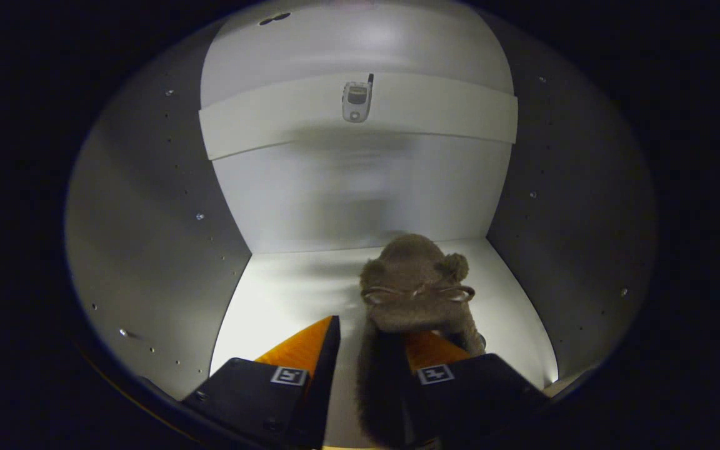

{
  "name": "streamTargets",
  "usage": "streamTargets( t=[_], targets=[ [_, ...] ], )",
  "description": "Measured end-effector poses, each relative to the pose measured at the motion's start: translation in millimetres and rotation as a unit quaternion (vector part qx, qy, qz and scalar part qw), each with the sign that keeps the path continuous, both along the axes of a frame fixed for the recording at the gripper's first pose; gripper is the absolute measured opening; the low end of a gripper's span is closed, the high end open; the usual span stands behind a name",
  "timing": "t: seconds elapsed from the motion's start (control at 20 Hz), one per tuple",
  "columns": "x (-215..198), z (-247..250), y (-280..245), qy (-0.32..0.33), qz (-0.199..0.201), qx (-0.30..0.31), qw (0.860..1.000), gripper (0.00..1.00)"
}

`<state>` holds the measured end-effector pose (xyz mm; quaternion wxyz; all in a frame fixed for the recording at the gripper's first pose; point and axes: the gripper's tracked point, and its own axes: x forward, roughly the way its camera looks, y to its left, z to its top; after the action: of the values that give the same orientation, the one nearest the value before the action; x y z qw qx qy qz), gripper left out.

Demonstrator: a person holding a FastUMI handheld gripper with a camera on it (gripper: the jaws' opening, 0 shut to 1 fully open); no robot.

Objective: Open the shoe cabinet door, grab the shoes and put them into the shoe cabinet, then close the shoe cabinet door.

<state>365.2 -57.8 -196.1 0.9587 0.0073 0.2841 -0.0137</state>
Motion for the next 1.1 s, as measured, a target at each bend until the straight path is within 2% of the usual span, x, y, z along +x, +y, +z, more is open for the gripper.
streamTargets(
  t=[0.2,0.3,0.45,0.65,0.95,1.1],
  targets=[
    [-22.4,22.7,7.0,-0.028,0.004,-0.008,1.000,0.89],
    [-38.1,34.5,8.8,-0.039,0.004,-0.012,0.999,0.95],
    [-70.7,57.1,9.7,-0.064,0.006,-0.012,0.998,0.98],
    [-134.7,91.7,11.0,-0.102,0.021,-0.018,0.994,0.98],
    [-257.4,134.2,2.8,-0.150,0.044,-0.009,0.988,0.98],
    [-326.1,154.1,-0.2,-0.183,0.068,-0.005,0.981,0.97]
  ],
)
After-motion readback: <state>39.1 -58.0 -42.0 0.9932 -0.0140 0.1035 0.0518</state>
